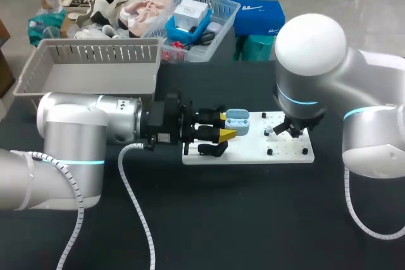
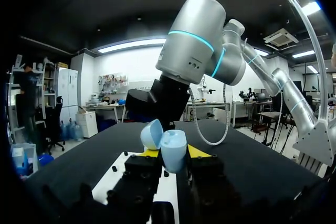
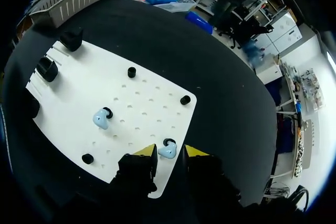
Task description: Pick up each earbud case from the left stands, insert the matching earbuds, close the lid, and place the case in the box.
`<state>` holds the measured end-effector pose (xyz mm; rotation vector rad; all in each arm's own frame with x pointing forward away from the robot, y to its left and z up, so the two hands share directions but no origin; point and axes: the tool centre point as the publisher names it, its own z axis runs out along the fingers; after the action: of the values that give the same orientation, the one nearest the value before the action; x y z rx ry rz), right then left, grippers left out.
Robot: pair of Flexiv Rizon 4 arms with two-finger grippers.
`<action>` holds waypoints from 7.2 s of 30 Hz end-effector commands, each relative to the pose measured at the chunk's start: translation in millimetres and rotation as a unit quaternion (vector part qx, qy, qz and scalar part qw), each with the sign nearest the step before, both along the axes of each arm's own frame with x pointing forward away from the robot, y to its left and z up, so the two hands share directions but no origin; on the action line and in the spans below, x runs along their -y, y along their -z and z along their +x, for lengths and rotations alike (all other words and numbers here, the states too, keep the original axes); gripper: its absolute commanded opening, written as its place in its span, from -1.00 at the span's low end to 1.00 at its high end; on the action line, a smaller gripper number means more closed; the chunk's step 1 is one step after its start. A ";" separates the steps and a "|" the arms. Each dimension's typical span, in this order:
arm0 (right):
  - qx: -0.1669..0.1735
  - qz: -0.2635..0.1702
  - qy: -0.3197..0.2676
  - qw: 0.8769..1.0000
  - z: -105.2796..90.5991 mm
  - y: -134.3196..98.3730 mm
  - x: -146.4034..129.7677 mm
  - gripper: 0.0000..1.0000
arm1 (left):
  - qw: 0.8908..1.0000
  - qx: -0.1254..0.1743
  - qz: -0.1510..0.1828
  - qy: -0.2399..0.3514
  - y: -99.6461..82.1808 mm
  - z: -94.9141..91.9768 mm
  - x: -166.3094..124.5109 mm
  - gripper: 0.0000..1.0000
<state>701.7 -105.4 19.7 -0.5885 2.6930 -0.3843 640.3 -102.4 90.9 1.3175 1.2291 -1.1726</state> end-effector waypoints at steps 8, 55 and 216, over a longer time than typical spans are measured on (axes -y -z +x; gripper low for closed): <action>-0.004 -0.001 0.002 1.000 2.9 2.2 -1.6 -0.82 | 1.000 0.000 0.000 0.000 0.4 0.4 0.2 -1.00; 0.059 0.044 -0.130 0.989 -160.9 -171.1 -133.8 -1.00 | 1.000 0.000 0.000 0.000 0.4 0.4 0.2 -1.00; -0.041 0.128 0.400 0.907 -69.8 -121.5 -152.9 -1.00 | 1.000 0.000 0.000 0.000 0.4 0.4 0.2 -1.00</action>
<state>631.9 47.2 141.9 0.6173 2.8801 -0.1876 640.3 -102.4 90.9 1.3175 1.2291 -1.1726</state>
